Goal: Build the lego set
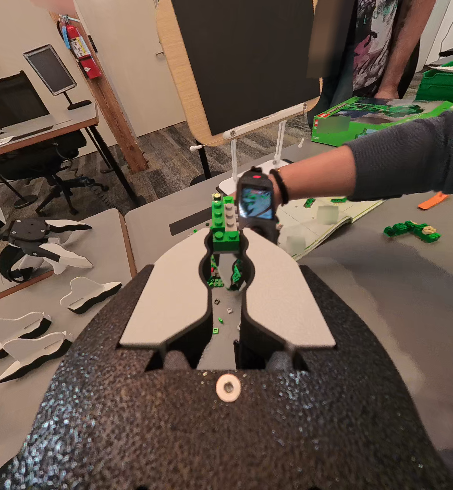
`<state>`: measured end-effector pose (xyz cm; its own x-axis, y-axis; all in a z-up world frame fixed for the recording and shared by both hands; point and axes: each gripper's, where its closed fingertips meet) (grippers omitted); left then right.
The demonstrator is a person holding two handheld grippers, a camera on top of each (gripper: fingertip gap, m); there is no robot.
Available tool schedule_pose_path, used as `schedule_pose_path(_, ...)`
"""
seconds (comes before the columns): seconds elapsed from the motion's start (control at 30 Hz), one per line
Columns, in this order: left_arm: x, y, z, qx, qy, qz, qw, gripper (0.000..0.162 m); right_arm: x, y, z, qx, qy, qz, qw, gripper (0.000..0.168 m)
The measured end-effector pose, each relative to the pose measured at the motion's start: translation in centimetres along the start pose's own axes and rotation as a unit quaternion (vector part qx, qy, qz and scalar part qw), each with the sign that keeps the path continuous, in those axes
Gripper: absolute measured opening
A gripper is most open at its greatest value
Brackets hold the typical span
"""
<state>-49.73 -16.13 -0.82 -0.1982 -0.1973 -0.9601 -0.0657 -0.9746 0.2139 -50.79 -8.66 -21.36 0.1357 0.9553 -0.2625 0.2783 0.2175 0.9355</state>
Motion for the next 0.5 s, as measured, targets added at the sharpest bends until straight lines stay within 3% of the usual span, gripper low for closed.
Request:
schedule_pose_path(0.17, -0.3, -0.2, -0.4, 0.011, -0.002, -0.006, 1.000, 0.018, -0.8, 4.4, 4.9, 0.069, -0.029, -0.020, 0.997, 0.012)
schedule_pose_path(0.37, -0.9, -1.3, -1.6, 0.032, -0.016, -0.003, 0.999, 0.018, 1.5, 8.3, 14.7, 0.179, -0.178, 0.002, 0.968, 0.012)
schedule_pose_path(0.5, -1.3, -2.3, -2.9, 0.050, -0.036, 0.007, 0.998, 0.018, 0.6, 7.1, 22.6, 0.128, -0.282, -0.015, 0.951, 0.012)
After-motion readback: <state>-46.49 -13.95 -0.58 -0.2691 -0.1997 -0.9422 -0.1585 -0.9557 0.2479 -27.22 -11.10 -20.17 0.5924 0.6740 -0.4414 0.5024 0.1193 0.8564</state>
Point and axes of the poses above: each gripper's, where its closed fingertips meet, y back along the fingers, x out of its underside, z = x × y across the jaws, and after that the axes turned 3 degrees about -x, right-handed
